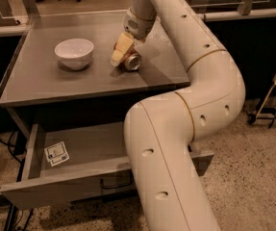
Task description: Place coke can into top drawer
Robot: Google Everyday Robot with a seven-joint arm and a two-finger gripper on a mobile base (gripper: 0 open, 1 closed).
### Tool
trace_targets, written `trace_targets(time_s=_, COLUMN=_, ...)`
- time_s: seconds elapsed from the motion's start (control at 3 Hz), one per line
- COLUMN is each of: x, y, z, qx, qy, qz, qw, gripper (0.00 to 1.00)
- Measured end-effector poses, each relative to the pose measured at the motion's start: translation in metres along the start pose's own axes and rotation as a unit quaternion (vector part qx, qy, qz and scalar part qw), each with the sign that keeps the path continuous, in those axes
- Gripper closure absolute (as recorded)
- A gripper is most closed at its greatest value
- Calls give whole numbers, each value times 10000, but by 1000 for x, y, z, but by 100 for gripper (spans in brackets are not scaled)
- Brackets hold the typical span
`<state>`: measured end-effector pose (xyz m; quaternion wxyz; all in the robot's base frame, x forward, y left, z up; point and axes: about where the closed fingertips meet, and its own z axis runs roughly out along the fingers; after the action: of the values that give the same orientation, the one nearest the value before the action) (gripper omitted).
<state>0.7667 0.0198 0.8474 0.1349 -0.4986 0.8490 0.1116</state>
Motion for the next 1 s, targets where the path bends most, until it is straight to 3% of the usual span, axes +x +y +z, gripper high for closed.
trace_targets(time_s=1.0, x=-9, y=-5, z=4, qx=81, qy=-136, qz=0, qw=9999, gripper=73)
